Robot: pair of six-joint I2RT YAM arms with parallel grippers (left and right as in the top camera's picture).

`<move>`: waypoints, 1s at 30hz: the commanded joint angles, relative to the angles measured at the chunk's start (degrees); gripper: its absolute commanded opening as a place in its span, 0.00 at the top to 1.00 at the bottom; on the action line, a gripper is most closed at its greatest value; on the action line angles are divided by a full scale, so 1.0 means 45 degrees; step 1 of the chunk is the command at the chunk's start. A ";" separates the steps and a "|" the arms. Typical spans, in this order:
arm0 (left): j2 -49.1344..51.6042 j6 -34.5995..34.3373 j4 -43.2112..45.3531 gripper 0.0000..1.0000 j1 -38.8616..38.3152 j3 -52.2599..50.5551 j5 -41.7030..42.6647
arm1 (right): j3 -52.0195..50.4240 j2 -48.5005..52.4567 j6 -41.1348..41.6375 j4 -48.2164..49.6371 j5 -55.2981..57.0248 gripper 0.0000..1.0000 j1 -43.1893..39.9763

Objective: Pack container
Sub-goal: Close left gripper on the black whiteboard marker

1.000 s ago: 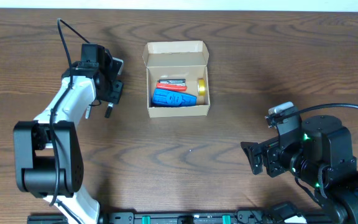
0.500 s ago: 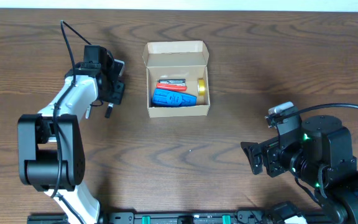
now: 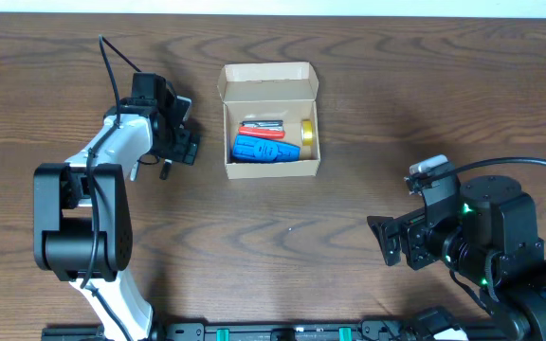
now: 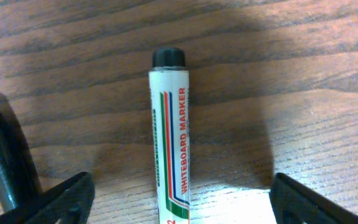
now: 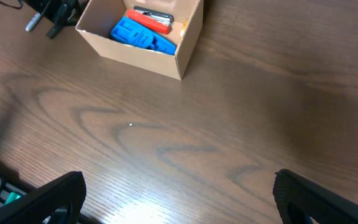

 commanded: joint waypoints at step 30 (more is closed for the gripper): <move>0.0427 -0.0277 -0.0102 0.63 0.0019 -0.0073 -0.0005 | -0.0044 0.0005 0.0083 -0.0015 -0.0087 0.01 -0.0092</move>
